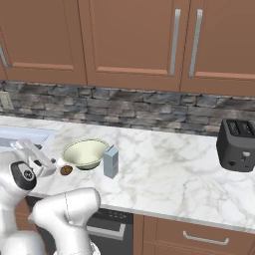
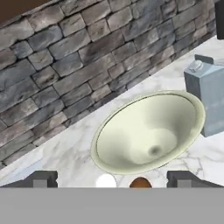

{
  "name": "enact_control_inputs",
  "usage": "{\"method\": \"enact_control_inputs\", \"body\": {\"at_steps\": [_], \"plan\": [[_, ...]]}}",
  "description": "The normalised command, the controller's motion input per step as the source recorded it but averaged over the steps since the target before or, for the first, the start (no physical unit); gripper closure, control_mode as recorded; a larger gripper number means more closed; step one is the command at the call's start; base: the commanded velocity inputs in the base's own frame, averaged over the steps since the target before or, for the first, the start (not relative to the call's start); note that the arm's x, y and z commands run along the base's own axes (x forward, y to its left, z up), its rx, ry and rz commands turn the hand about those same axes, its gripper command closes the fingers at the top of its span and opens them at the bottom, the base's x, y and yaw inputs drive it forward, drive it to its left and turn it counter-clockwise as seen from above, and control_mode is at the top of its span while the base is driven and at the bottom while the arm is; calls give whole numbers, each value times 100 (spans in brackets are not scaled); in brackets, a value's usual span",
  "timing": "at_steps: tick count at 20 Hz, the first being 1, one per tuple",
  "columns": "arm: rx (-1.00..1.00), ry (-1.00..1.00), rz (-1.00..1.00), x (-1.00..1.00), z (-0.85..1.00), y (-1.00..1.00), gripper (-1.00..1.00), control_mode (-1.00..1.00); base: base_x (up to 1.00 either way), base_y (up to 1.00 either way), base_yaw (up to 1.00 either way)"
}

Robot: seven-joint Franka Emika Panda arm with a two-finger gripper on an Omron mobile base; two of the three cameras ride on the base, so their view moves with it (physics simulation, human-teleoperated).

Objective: Gather the eggs and milk located in the vicinity of the sink area and place them right next to the bowl.

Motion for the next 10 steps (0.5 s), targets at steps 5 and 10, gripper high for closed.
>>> {"method": "enact_control_inputs", "body": {"at_steps": [5,10], "plan": [[6,-31,0,-15,98,1,-100,-100,0,0,0],[0,-13,0,-31,90,20,-100,-100,0,0,0]]}}
